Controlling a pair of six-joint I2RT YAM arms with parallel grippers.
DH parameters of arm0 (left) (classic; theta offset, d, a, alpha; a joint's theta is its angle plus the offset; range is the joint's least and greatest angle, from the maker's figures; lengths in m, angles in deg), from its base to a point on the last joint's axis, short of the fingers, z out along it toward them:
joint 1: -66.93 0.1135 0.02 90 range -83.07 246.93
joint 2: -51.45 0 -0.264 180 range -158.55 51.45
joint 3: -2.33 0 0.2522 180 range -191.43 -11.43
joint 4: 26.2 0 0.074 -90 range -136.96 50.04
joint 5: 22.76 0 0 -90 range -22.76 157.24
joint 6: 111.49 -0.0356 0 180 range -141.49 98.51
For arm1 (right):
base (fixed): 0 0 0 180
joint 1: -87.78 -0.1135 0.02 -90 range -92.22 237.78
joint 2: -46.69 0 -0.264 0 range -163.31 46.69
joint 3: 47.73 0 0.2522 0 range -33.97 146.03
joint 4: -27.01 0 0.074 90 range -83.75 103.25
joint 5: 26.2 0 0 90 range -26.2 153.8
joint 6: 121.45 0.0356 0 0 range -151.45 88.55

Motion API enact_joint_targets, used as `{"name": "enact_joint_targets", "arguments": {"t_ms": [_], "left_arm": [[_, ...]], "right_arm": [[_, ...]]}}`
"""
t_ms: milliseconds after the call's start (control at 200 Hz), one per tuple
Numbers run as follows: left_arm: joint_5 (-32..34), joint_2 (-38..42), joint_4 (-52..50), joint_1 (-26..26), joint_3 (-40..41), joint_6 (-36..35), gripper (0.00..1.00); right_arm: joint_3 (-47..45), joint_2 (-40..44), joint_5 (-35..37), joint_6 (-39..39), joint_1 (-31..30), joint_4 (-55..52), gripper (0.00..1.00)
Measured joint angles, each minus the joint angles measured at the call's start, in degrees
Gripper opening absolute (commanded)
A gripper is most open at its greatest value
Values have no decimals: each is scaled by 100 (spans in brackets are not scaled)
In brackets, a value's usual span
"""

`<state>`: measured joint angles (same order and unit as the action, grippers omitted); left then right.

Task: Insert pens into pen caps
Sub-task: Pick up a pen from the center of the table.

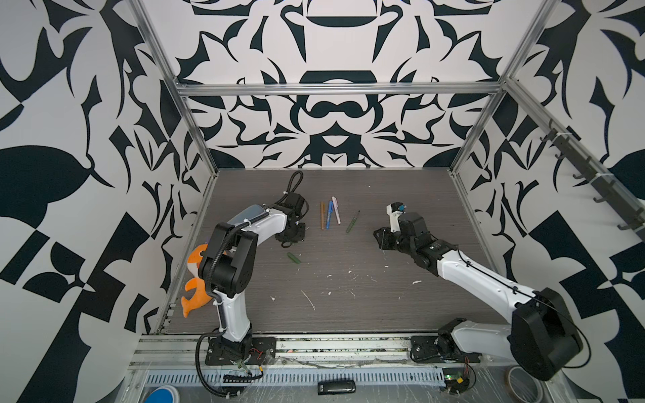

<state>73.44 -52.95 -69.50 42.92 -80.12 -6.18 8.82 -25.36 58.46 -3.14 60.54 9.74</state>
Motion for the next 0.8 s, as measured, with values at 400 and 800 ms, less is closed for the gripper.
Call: {"name": "enact_joint_targets", "arguments": {"t_ms": [400,800], "left_arm": [[-1869,2280,2876,-496,2181,-52,5],[-3023,2774,4406,-990,2747,229,5]], "right_arm": [[743,-328,-584,254,-723,98,42],[1191,-883,-1274,863,-966,682,48]]}}
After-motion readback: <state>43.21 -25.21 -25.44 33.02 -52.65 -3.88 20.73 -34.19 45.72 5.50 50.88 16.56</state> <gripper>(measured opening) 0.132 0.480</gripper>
